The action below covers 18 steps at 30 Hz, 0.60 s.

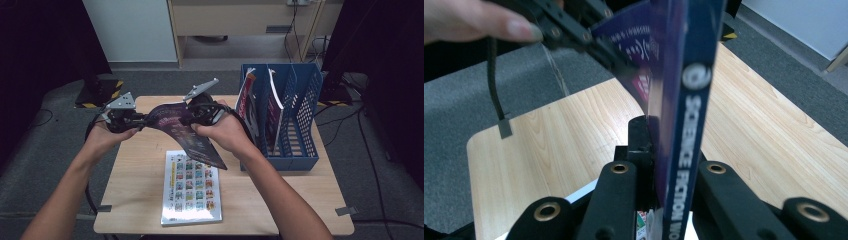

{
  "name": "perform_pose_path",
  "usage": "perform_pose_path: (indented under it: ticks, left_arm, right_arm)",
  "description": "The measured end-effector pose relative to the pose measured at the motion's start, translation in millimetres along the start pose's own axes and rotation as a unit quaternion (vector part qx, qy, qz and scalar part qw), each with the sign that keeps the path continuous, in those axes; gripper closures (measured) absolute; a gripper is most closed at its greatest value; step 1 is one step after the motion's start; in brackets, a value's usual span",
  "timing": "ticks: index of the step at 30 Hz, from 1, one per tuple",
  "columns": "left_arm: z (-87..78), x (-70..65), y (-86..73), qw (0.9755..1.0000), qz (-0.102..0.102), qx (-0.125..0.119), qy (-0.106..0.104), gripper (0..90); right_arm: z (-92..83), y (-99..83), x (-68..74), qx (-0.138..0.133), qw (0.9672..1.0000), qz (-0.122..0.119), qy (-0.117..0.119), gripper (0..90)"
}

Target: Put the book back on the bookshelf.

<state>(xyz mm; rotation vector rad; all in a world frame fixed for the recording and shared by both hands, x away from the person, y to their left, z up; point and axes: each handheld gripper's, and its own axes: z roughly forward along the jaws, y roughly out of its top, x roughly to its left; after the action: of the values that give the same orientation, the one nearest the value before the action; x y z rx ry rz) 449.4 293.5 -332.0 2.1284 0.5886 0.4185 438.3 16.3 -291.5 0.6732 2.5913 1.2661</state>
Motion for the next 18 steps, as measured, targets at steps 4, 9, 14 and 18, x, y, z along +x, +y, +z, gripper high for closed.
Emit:
perform_pose_path:
  ticks: [4, 9, 14, 18]
  left_arm:
    - [-7.1, 0.6, 6.6, 0.9999, 0.009, 0.005, 0.007, 79.6]
    - [-13.3, -1.5, 14.4, 0.9998, 0.017, 0.004, 0.012, 79.7]
    - [-10.4, -4.1, 17.2, 0.9993, 0.03, 0.018, 0.016, 80.0]
    - [-8.7, -8.1, 23.0, 0.9988, 0.039, 0.025, 0.014, 80.0]
  right_arm:
    - [2.3, -0.7, -1.4, 0.0, 1.0, 0.003, 0.0, 83.3]
    - [3.8, -5.4, -4.5, 0.001, 0.9999, 0.011, 0.0, 83.3]
    - [7.9, -13.8, -8.9, 0.004, 0.9998, 0.021, -0.001, 82.8]
    - [4.9, -15.7, -13.3, 0.004, 0.9995, 0.03, 0.006, 78.3]
